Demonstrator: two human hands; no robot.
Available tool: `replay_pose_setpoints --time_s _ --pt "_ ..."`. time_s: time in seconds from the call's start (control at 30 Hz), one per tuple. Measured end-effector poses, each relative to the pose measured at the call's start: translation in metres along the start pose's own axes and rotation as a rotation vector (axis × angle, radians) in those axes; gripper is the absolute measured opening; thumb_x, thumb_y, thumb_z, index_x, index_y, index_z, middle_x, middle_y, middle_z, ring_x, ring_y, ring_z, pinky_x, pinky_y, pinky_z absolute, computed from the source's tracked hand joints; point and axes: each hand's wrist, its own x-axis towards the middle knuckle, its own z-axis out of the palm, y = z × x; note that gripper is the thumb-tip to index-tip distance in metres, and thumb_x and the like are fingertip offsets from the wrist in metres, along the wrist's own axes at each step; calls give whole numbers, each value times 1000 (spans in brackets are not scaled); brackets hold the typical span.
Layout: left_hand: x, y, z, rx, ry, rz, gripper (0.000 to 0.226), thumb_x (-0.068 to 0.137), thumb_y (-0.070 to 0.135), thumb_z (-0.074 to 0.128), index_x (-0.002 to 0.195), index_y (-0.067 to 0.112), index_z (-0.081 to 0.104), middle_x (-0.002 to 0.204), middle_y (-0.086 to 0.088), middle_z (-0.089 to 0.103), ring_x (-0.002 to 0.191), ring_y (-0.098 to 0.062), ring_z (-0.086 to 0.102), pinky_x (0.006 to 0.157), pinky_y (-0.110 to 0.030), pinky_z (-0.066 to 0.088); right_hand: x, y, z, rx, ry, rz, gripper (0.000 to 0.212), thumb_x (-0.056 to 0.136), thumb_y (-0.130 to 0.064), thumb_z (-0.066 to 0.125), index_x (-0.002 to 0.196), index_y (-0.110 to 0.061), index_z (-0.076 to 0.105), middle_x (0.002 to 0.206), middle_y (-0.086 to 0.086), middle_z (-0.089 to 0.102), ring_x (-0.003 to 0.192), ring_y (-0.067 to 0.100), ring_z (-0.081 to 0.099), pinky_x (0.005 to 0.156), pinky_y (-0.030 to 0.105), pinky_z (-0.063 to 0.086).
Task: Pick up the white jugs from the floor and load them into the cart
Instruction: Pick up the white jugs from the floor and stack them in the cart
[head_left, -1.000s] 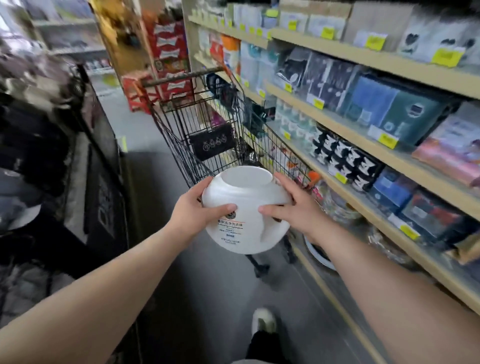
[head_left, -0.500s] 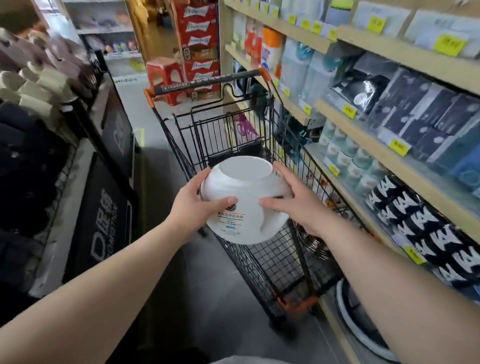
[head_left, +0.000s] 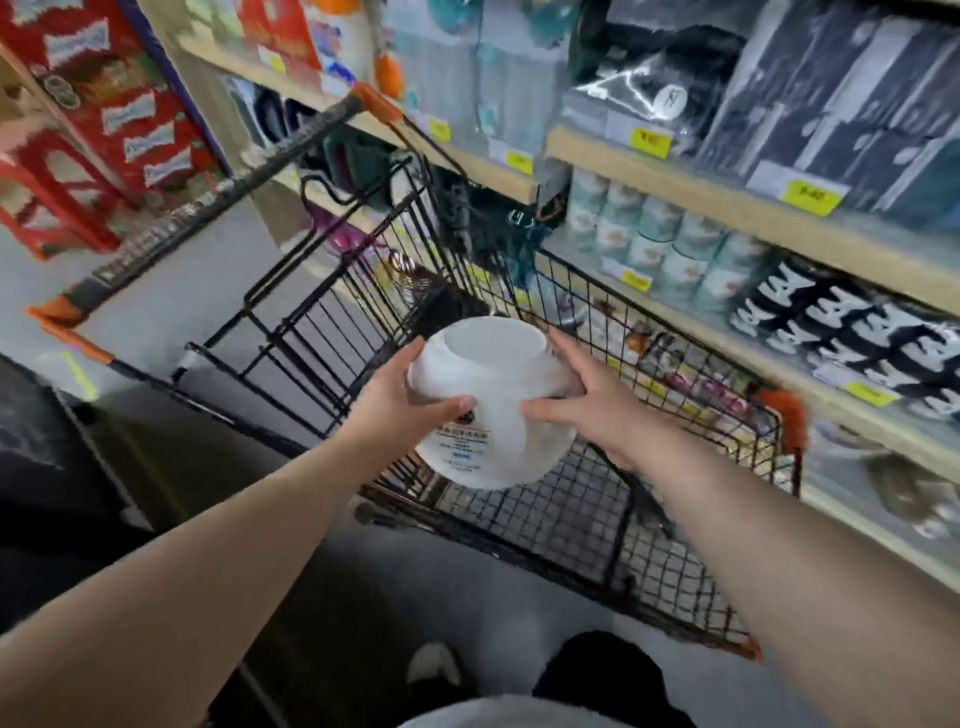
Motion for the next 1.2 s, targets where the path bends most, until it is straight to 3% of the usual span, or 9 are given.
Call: replay_pose_setpoints --time_s 0.17,0.3,0.43,0.6,0.7,0.9,1.03,1.13,1.2 --pt "63 0 14 40 -207 -23 101 71 24 85 152 33 24 104 30 48 115 -10 52 110 -42 36 33 22 -7 9 152 139 127 43 -36 92 149 -43 23 149 -1 32 132 27 40 111 55 36" --pt "122 -16 36 54 -273 -43 103 70 14 86 151 35 25 136 16 49 119 -10 53 107 -36 42 80 48 -21 -23 196 170 122 53 -21 92 149 -44 21 148 -5 26 132 21 34 112 51 33" --pt "182 -44 61 68 -250 -53 83 74 6 82 136 37 37 112 22 47 79 18 53 62 5 38 135 81 -26 -69 209 167 115 62 -8 87 151 -38 21 149 -2 22 126 14 28 111 41 26" --pt "247 -91 84 114 -205 26 114 52 42 93 147 34 30 133 10 44 122 -5 40 94 -17 33 199 131 -20 -160 208 167 111 64 -12 87 149 -39 20 133 -5 24 123 10 24 103 28 21" --pt "275 -113 104 138 -187 56 115 52 37 94 148 26 31 136 11 39 126 -4 37 97 -13 31 222 159 -17 -228 238 148 110 66 -16 88 149 -38 18 126 -4 24 120 11 26 103 30 23" --pt "313 -149 125 189 -189 150 123 39 62 82 145 23 34 141 1 46 131 -14 43 109 -36 40 247 202 -16 -369 299 67 111 68 -31 87 151 -31 14 142 5 25 123 7 24 105 29 27" --pt "324 -163 133 259 -233 152 119 48 55 90 147 26 32 142 1 45 130 -15 44 104 -44 45 252 216 -15 -420 310 88 114 68 -30 88 152 -34 10 140 8 25 128 19 31 106 34 31" --pt "323 -165 135 312 -235 177 110 57 43 90 148 20 33 143 -3 44 130 -17 43 104 -41 46 252 222 -9 -441 335 144 115 70 -32 86 152 -37 6 144 7 24 134 25 29 107 39 32" --pt "319 -157 134 310 -232 162 98 65 35 88 147 17 36 144 -6 44 127 -15 44 101 -22 43 247 218 -6 -453 361 186 111 73 -33 83 153 -35 7 148 7 24 138 28 24 112 46 30"
